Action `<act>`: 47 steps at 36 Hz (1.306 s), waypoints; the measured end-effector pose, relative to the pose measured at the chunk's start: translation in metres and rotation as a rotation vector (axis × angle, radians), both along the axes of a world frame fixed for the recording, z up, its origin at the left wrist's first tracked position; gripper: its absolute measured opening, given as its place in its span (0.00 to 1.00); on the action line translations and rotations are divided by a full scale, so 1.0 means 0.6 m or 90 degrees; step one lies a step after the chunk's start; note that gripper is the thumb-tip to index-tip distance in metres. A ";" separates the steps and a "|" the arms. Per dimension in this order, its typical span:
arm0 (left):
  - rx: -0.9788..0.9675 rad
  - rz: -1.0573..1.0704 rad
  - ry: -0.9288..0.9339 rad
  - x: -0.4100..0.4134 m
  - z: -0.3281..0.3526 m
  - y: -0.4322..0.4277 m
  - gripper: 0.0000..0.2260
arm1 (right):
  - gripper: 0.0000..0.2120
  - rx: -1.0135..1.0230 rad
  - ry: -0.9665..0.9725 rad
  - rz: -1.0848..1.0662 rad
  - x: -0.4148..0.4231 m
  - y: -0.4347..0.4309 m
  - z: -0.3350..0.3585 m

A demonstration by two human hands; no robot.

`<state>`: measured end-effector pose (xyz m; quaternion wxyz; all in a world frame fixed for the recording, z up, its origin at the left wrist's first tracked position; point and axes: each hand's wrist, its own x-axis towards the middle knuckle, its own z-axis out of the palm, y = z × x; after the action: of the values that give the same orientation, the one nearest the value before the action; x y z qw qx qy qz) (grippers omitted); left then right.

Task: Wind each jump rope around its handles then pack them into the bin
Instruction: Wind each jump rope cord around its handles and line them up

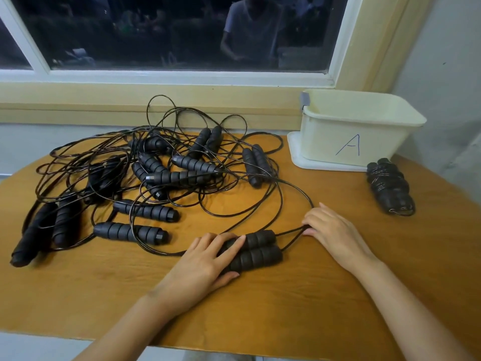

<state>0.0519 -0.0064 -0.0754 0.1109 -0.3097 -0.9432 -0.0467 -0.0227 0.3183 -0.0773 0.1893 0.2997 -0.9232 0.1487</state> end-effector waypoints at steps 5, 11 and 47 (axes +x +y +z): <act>0.010 0.066 0.034 -0.042 0.000 0.018 0.28 | 0.10 0.006 -0.010 -0.027 -0.026 0.013 -0.002; 0.012 0.152 -0.035 -0.112 0.010 0.035 0.29 | 0.16 -0.024 -0.044 -0.081 -0.044 0.037 -0.027; 0.185 0.174 -0.043 -0.081 0.016 0.050 0.20 | 0.12 0.017 0.140 -0.142 0.126 -0.056 -0.007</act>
<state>0.0030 0.0233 -0.0658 0.1278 -0.1575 -0.9631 -0.1770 0.0527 0.2848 -0.0816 0.3004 0.2124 -0.9263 0.0808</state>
